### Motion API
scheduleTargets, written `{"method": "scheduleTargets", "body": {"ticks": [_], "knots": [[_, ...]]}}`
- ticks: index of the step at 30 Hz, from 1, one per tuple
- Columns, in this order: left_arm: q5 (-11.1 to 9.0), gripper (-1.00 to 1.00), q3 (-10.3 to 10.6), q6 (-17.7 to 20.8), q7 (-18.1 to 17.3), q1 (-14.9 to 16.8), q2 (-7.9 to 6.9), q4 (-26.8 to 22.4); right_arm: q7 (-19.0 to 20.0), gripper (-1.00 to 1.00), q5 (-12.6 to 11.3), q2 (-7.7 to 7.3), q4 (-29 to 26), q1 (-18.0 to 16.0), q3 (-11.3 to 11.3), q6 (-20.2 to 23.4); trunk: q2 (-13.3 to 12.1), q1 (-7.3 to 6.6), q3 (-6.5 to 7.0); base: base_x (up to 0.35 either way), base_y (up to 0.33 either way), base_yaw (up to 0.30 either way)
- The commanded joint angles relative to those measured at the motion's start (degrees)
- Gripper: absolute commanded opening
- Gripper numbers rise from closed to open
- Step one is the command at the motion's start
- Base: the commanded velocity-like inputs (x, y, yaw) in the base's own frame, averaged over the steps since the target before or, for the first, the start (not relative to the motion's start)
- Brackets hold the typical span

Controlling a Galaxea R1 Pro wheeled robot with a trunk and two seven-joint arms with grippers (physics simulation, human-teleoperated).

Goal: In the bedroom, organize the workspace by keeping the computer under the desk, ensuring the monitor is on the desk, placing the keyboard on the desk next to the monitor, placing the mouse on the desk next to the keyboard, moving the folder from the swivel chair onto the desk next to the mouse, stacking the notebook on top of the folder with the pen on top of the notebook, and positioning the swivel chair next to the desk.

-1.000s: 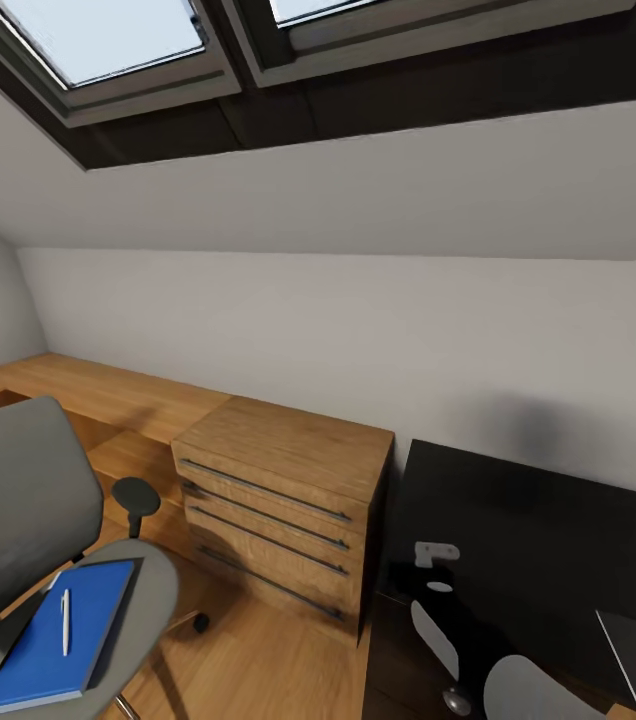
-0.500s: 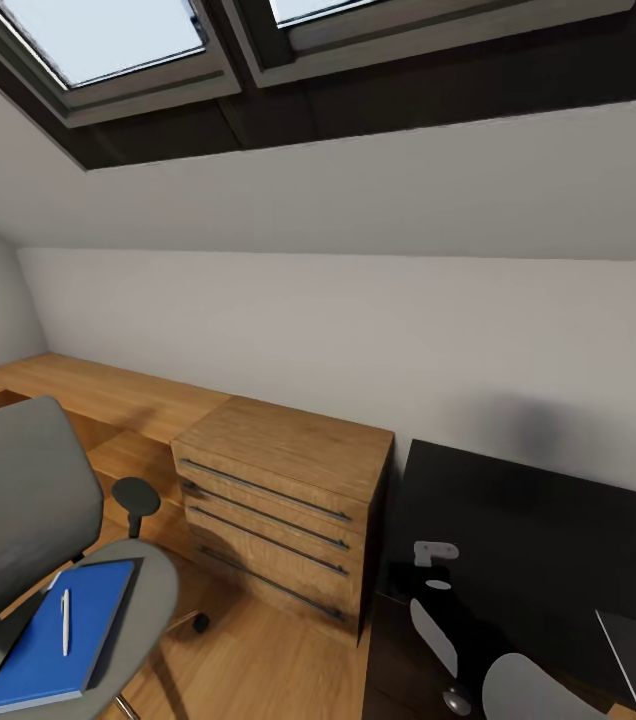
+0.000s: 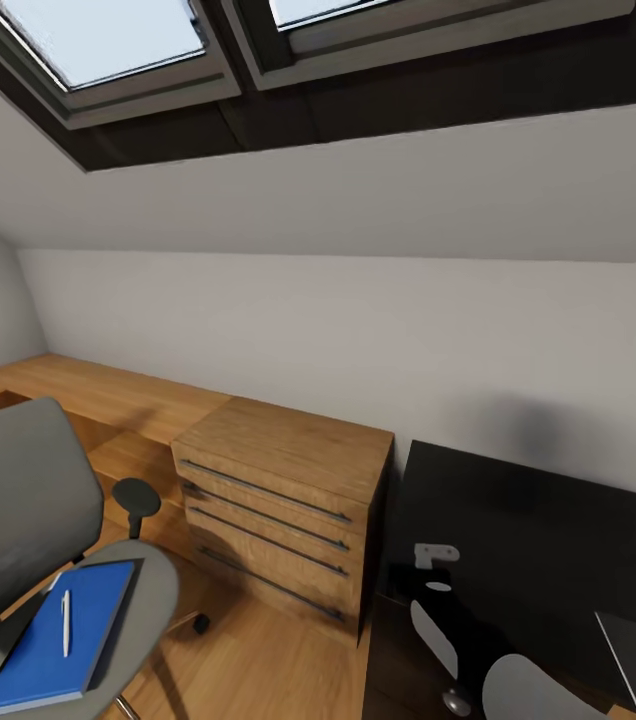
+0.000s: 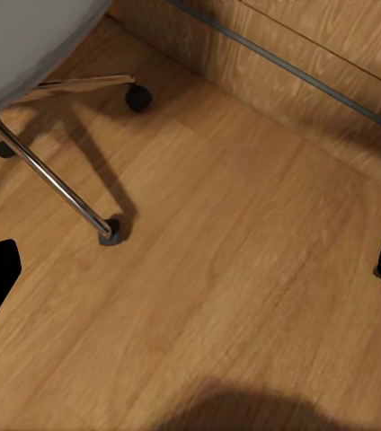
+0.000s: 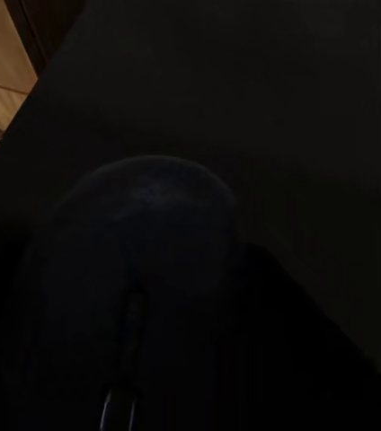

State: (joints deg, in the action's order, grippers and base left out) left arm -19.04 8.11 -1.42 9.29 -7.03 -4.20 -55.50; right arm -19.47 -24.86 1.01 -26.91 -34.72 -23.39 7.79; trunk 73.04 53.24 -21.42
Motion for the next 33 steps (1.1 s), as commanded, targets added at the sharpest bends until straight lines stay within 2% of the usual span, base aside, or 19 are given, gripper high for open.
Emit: {"method": "scheduleTargets", "body": {"ticks": [1, 5, 7, 10, 11, 13, 16, 20, 23, 26, 27, 28, 31, 33], "knots": [[-0.6, 1.00, 0.3, -0.1, 0.5, 0.0, -0.07, -0.1, -0.2, -1.00, -0.8, -0.08, 0.2, 0.0, -0.4, 0.6, -0.4, -0.22, 0.12, 0.000, 0.000, 0.000], [-0.6, 1.00, 0.3, -0.2, 0.5, 0.0, -0.04, -0.1, -0.4, -1.00, -0.8, -0.22, -0.6, 0.0, -0.4, 0.6, -2.0, -1.10, 0.84, 0.000, 0.000, 0.000], [-0.5, 1.00, 0.3, -0.2, 0.5, 0.0, -0.08, -0.1, -0.6, -1.00, -0.7, -0.37, -3.6, 0.0, -0.4, 0.8, -2.8, -1.54, 1.20, 0.000, 0.000, 0.000], [-0.5, 1.00, 0.3, -0.2, 0.7, 0.0, -0.07, -0.1, -1.0, -1.00, -0.7, -1.92, -15.6, 0.5, -0.4, 6.3, -4.0, -2.20, 1.73, 0.000, 0.000, 0.000], [-0.5, 1.00, 0.4, -0.2, 0.7, 0.0, -0.08, -0.1, -1.1, -1.00, -0.7, -2.36, -17.8, 0.7, -0.3, 7.5, -4.4, -2.42, 1.91, 0.000, 0.000, 0.000], [-0.5, 1.00, 0.4, -0.2, 0.6, 0.0, -0.07, -0.1, -2.2, -1.00, -1.6, -4.31, -27.5, 3.8, 0.1, 11.1, -5.2, -2.85, 2.27, -0.130, 0.000, 0.000], [-0.5, 1.00, 0.4, -0.2, 0.6, 0.0, -0.06, -0.1, -3.7, -1.00, -3.5, -5.39, -33.6, 6.8, 1.0, 12.4, -6.4, -3.51, 2.81, -0.269, 0.000, 0.000], [-0.5, 1.00, 0.4, -0.1, 0.6, 0.0, -0.04, 0.0, -4.5, -1.00, -5.0, -6.24, -36.9, 8.2, 1.8, 13.0, -8.0, -4.39, 3.53, -0.321, 0.000, 0.000], [-0.5, 1.00, 0.5, 0.0, 0.6, 0.0, -0.09, 0.3, -4.7, -1.00, -5.6, -6.39, -38.4, 8.5, 4.5, 13.0, -9.2, -5.05, 4.07, -0.338, 0.000, 0.000], [-0.6, 1.00, 0.4, 0.1, 0.6, 0.0, -0.10, 0.4, -4.9, -1.00, -7.7, -6.40, -40.4, 9.0, 6.7, 13.0, -10.4, -5.71, 4.61, -0.340, 0.000, 0.000], [-0.6, 1.00, 0.4, 0.2, 0.6, 0.0, -0.10, 0.5, -5.9, -1.00, -9.6, -6.40, -41.3, 9.2, 7.5, 13.0, -10.8, -5.93, 4.79, -0.340, 0.000, 0.000], [-0.6, 1.00, 0.4, 0.2, 0.6, 0.0, -0.10, 0.5, -6.7, -1.00, -10.2, -6.39, -41.5, 9.2, 7.7, 13.0, -11.2, -6.15, 4.97, -0.337, 0.000, 0.000], [-0.6, 1.00, 0.4, 0.4, 0.6, 0.0, -0.08, 0.6, -9.1, -1.00, -11.2, -6.41, -42.0, 9.3, 8.1, 12.7, -12.4, -6.81, 5.50, -0.215, 0.000, 0.000], [-0.6, 1.00, 0.4, 0.4, 0.5, 0.0, -0.02, 2.0, -9.7, -1.00, -11.4, -6.46, -42.1, 9.3, 9.1, 12.7, -12.4, -6.81, 5.50, -0.006, 0.000, -0.099]]}}
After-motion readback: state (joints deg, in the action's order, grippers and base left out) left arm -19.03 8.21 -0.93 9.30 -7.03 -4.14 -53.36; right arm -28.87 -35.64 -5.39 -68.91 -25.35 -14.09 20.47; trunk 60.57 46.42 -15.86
